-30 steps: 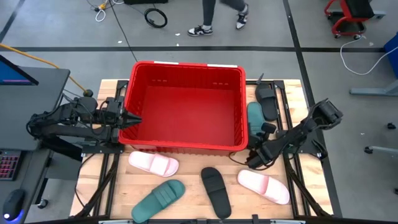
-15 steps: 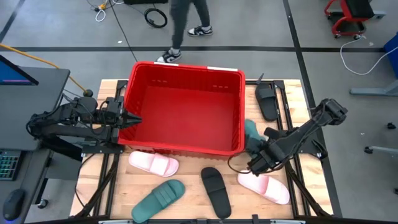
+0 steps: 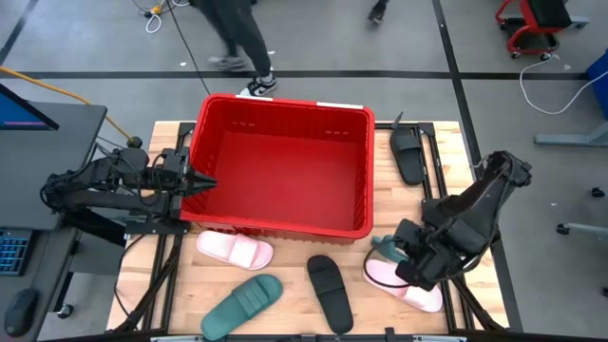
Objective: Pick and place slides into bin
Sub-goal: Put the top green slide into the red bin
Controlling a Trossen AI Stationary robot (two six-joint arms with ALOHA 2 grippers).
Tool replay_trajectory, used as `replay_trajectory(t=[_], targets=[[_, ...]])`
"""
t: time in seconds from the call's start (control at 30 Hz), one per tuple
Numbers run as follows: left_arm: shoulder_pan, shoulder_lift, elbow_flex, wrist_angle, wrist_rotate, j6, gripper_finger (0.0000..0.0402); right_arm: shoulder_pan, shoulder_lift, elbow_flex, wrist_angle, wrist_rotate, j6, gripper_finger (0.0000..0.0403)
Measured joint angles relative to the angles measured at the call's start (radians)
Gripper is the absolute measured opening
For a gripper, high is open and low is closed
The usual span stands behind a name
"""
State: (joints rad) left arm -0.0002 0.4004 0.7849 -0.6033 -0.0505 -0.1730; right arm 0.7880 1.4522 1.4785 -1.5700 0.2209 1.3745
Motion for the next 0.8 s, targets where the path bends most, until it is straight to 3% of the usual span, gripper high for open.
replay_trajectory(t=[0.33, 0.6, 0.7, 0.8], targets=[[0.000, 0.000, 0.000, 0.001, 0.000, 0.000, 0.0052, 0.037, -0.004, 0.103, -0.005, 0.052, -0.043, 0.0000], [0.000, 0.000, 0.000, 0.001, 0.000, 0.000, 0.0052, 0.094, -0.005, 0.337, -0.003, 0.101, -0.065, 0.0000], [0.000, 0.000, 0.000, 0.001, 0.000, 0.001, 0.0053, 0.119, -0.005, 0.454, 0.002, 0.183, -0.113, 0.0000], [0.000, 0.000, 0.000, 0.001, 0.000, 0.000, 0.0052, 0.156, -0.005, 0.571, 0.022, 0.336, -0.244, 0.0000]])
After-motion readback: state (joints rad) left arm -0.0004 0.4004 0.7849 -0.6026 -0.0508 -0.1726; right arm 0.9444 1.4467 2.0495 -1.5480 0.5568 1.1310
